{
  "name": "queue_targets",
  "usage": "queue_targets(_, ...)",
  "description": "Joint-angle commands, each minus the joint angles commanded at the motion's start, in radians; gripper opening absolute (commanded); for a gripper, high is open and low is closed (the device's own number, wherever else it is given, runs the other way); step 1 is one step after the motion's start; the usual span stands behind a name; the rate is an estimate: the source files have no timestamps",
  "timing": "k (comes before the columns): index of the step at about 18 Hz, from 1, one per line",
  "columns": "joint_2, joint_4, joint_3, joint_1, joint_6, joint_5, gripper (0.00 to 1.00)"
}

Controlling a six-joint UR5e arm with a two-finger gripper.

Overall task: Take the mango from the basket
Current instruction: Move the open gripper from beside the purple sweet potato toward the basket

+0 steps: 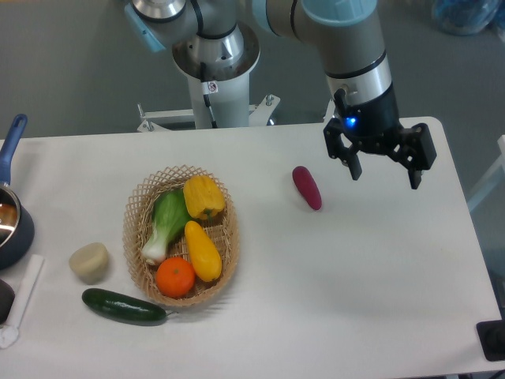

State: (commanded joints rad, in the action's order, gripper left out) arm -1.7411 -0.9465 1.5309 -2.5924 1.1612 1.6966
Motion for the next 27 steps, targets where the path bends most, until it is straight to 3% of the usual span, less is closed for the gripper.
queue_targets(5, 0.003, -0.005, 0.011, 0.005, 0.0, -0.002, 1.0)
queue_targets(12, 0.023, 0.021, 0.126, 0.028, -0.063, -0.015, 1.0)
queue_targets(19, 0.008, 0.029, 0.161, 0.112, -0.279, -0.026, 1.0)
queue_targets(25, -0.023, 0.034, 0.153, 0.135, -0.549, -0.164, 1.0)
queue_targets(27, -0.028, 0.034, 0.15, 0.137, -0.622, -0.164, 1.0)
